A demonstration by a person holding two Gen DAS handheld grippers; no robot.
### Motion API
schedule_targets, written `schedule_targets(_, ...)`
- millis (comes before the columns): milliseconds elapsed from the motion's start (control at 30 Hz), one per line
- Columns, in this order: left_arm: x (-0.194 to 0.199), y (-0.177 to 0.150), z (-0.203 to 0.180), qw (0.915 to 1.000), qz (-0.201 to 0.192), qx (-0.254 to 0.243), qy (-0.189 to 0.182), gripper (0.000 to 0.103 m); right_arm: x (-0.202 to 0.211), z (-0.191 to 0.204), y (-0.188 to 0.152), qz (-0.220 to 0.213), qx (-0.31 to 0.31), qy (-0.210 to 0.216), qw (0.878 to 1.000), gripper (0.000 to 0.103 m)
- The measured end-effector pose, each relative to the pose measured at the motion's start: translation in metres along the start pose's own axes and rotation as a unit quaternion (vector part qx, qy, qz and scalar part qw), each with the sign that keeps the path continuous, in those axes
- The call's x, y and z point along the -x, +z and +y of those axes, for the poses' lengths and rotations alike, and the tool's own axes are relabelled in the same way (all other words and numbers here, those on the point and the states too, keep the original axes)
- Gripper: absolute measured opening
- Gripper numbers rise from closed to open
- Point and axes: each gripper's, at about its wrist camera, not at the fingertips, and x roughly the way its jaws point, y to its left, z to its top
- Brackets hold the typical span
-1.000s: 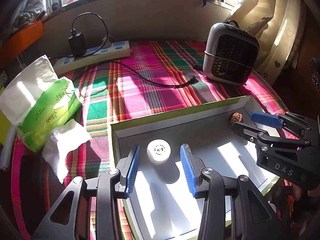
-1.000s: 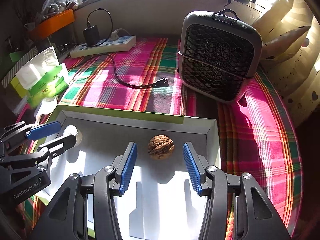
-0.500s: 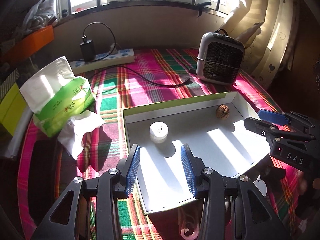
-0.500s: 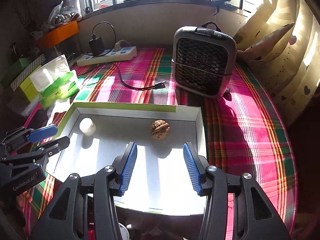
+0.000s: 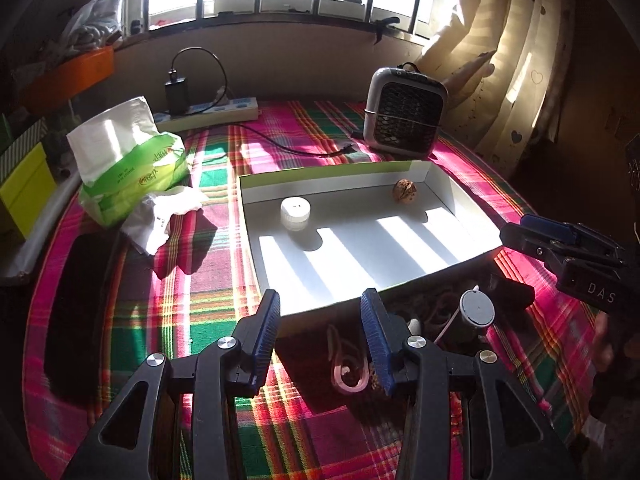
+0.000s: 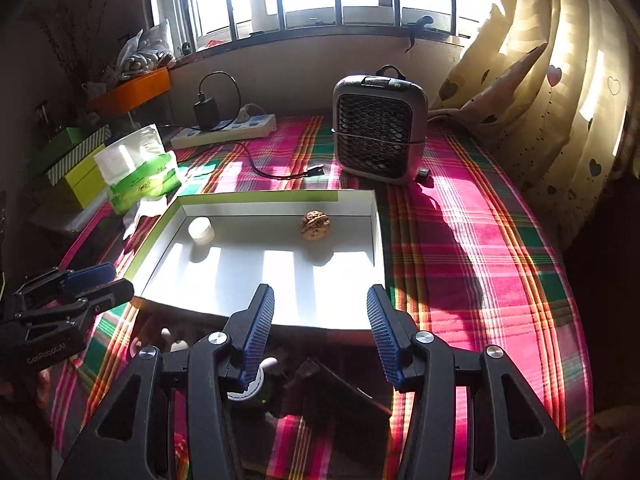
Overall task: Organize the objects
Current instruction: 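Withdraw both tools from the box back toward the cluster of items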
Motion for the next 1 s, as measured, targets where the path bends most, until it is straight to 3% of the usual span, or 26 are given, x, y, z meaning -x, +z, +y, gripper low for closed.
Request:
schedule_targets(333,0.008,-0.025,-0.024,0.9988,0.004,-0.033,-0.036,0.04,0.011,0.016,-0.03,-0.004,0.024,0.004,1.0,0.049)
schedule_targets(633,0.001,-0.038,-0.043,0.9975,0.021,-0.05,-0.046,0.04,0.017,0.021,-0.044,-0.007,0.022,0.014,1.0,0.049)
schedule_targets(1000,-0.01,-0.039,-0.052,0.9978,0.024,-0.061,-0.001,0.04,0.015,0.019,-0.053,0.003,0.011,0.013,1.0,0.049)
